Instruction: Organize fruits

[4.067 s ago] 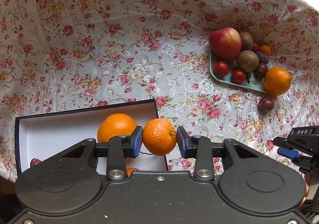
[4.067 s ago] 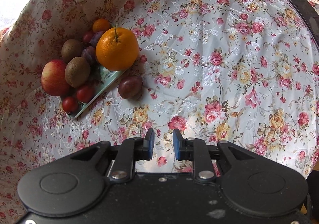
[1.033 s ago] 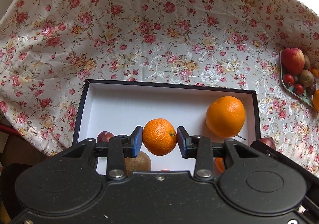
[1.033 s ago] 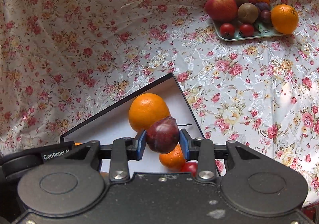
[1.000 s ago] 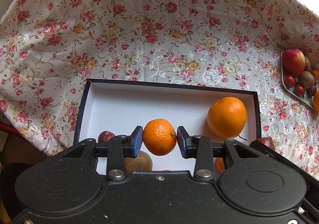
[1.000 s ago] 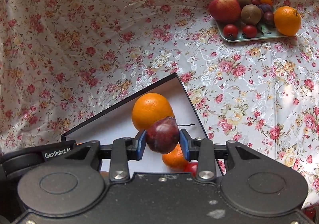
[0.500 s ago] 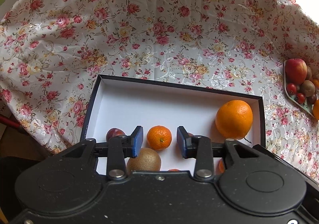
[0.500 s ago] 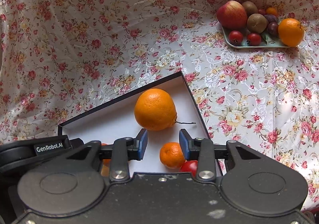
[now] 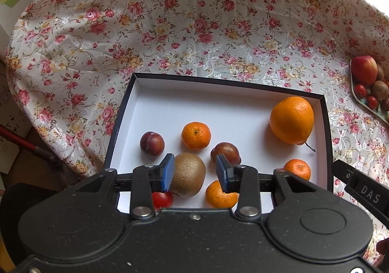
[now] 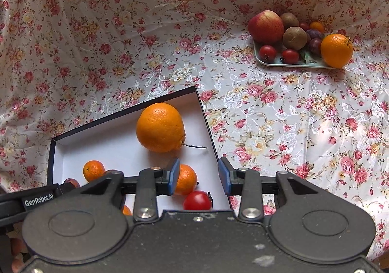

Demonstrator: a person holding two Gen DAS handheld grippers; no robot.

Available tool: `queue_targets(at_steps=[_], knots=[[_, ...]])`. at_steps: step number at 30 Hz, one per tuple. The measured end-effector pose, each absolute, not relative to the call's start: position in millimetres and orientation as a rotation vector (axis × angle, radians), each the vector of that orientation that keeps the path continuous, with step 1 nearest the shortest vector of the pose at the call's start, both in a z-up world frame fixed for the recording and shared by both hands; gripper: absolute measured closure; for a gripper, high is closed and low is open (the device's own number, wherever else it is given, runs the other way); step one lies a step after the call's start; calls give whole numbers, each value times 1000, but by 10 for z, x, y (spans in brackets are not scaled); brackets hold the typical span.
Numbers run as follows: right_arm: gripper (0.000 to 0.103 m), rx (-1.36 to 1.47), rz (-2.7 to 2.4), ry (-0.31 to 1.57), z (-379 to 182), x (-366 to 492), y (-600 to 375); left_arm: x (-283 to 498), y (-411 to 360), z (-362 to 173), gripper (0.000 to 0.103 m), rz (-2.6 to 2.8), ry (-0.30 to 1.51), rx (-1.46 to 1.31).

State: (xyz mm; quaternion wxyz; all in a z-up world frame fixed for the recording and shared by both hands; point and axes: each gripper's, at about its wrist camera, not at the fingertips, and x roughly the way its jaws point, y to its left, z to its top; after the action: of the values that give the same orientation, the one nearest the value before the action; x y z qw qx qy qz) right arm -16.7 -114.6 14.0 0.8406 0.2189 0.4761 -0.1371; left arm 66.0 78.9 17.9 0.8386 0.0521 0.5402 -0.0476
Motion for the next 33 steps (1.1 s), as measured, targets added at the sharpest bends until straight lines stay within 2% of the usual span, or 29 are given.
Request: queue_targets(at_steps=[17, 33], knots=[[65, 424, -248, 1008, 234, -454, -1156, 212, 713, 256, 56, -74, 1116, 173], [65, 379, -260, 1006, 219, -574, -1185, 96, 647, 278, 56, -69, 1043, 205]])
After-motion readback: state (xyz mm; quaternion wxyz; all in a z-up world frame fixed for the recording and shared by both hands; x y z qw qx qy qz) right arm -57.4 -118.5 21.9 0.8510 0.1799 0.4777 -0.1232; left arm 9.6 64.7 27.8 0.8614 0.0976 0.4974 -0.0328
